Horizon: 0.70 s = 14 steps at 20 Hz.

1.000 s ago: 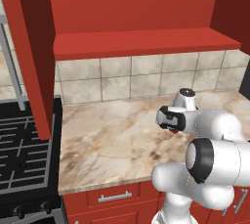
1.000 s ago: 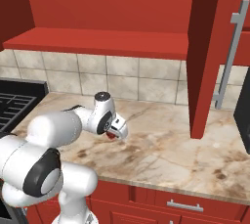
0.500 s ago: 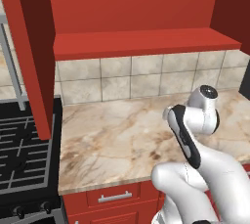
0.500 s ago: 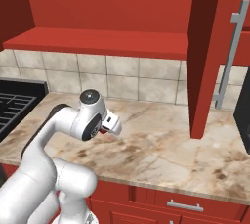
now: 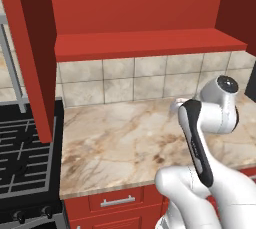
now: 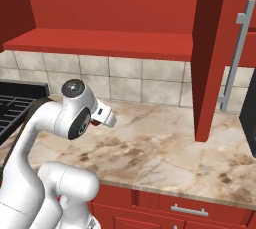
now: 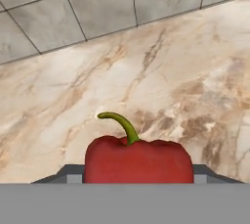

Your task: Pick the bell pepper from the counter and place it in the cabinet. Then close the cabinet.

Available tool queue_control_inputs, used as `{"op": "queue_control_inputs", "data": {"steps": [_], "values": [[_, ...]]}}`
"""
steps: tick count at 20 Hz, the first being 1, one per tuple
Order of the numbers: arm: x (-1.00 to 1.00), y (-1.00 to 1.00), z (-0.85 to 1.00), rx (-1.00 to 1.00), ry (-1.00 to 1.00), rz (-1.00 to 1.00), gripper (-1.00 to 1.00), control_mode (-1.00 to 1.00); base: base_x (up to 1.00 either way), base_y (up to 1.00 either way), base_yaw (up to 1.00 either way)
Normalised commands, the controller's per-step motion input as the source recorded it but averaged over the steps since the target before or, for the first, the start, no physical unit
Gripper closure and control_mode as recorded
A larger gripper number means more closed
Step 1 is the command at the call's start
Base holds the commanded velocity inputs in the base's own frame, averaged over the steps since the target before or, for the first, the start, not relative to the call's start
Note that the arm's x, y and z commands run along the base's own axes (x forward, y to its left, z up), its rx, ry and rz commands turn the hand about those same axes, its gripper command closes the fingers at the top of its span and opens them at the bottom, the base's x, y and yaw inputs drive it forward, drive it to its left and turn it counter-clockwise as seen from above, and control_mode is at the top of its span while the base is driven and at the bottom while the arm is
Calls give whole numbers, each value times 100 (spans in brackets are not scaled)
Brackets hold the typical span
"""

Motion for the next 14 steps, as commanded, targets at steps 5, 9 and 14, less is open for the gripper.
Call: {"op": "queue_control_inputs", "data": {"steps": [5,9,14], "values": [[-4,0,100,0,-8,1,100,-100,0,0,0],[0,0,100,0,-19,1,100,-100,0,0,0],[0,0,100,0,-13,0,100,-100,0,0,0]]}}
